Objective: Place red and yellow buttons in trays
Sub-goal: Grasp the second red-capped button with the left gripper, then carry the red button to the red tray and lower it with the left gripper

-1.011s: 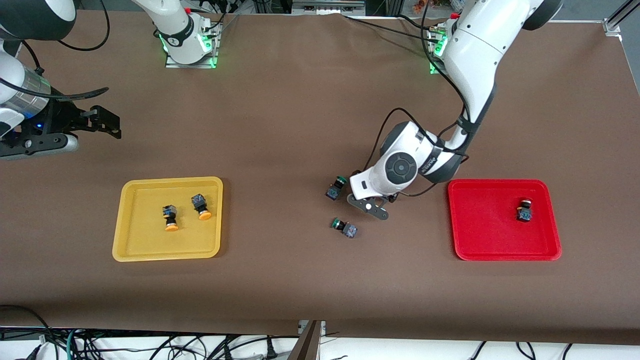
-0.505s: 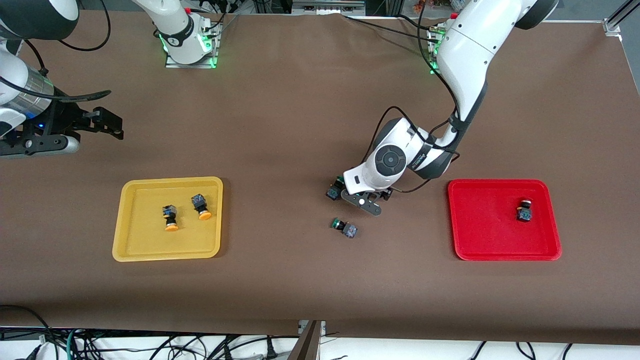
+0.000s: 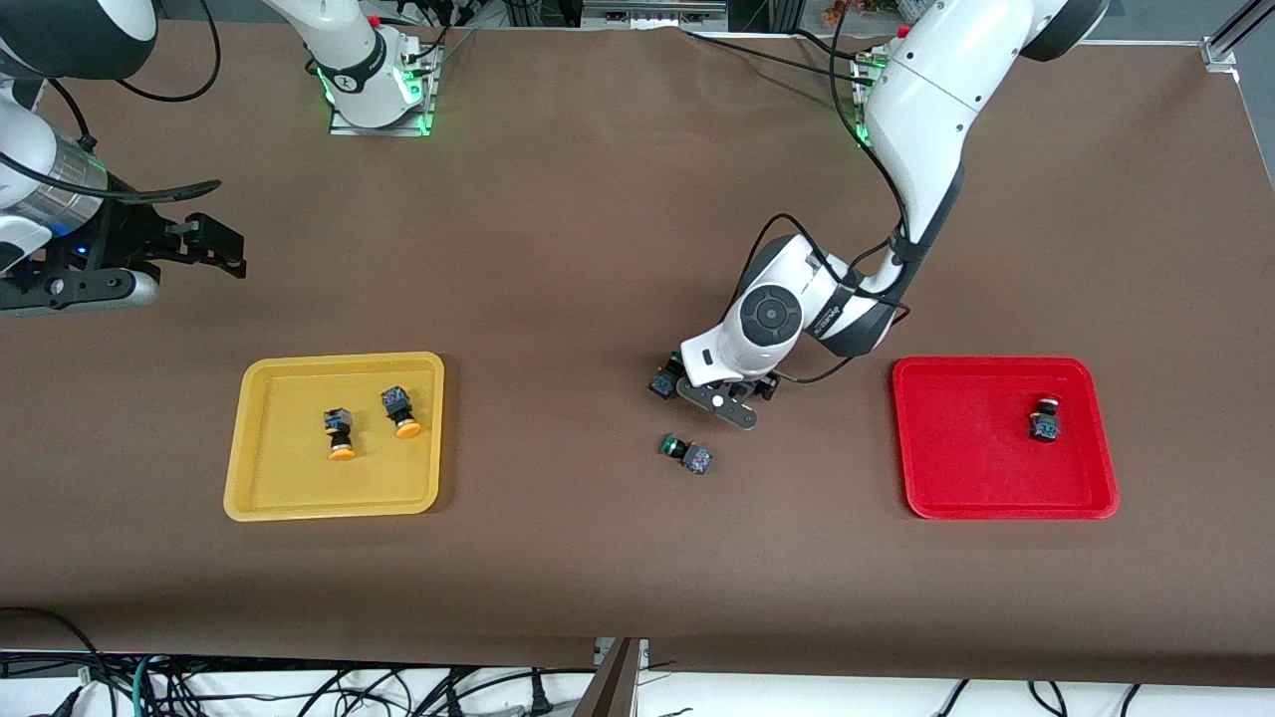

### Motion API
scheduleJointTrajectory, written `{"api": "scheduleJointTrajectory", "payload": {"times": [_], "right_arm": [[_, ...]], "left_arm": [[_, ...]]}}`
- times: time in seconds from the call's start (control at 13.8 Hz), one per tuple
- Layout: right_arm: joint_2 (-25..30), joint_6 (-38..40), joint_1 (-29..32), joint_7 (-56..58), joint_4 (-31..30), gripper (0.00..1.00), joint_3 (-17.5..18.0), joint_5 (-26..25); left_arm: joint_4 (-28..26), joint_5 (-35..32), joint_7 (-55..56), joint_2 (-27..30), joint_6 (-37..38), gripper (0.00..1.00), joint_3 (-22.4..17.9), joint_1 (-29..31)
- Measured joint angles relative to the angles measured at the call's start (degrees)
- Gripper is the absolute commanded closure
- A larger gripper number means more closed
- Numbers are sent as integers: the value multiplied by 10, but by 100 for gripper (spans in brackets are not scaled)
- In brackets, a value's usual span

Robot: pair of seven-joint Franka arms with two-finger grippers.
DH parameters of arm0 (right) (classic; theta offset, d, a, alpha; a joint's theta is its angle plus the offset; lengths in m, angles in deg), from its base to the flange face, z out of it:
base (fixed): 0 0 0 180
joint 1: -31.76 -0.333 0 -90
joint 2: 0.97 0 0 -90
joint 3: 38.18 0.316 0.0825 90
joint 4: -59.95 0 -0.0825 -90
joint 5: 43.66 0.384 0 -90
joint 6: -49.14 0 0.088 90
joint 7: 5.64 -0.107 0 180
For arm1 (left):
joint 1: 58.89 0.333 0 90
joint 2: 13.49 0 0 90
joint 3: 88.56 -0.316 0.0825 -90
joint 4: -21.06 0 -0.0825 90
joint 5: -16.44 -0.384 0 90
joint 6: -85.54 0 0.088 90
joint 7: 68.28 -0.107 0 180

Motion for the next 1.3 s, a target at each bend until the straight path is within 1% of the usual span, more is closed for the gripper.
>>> {"api": "scheduleJointTrajectory", "payload": {"times": [0.07, 0.14, 0.29, 0.36, 0.43, 0.58, 0.79, 0.94, 1.01, 1.3], "right_arm": [[0, 0, 0, 0, 0, 0, 0, 0], [0, 0, 0, 0, 0, 0, 1, 0], [0, 0, -1, 0, 1, 0, 1, 0], [0, 0, -1, 0, 1, 0, 1, 0], [0, 0, -1, 0, 1, 0, 1, 0], [0, 0, -1, 0, 1, 0, 1, 0], [0, 0, -1, 0, 1, 0, 1, 0], [0, 0, -2, 0, 1, 0, 1, 0], [0, 0, -2, 0, 1, 0, 1, 0], [-1, 0, -3, 0, 1, 0, 1, 0]], "left_arm": [[0, -3, 3, -2, -1, 38, 0, 0], [0, -4, 3, -3, -3, 50, 0, 0], [0, -4, 5, -3, -4, 66, -2, 0], [0, -4, 5, -3, -5, 71, -3, 0], [1, -4, 6, -3, -8, 74, -3, 0], [8, -4, 10, -2, -11, 74, -9, 3], [22, -4, 16, 14, -11, 74, -15, 42], [23, -4, 18, 33, -8, 74, -17, 93], [22, -4, 17, 41, -6, 74, -17, 128], [17, -4, 16, 46, 24, 73, -15, 228]]}}
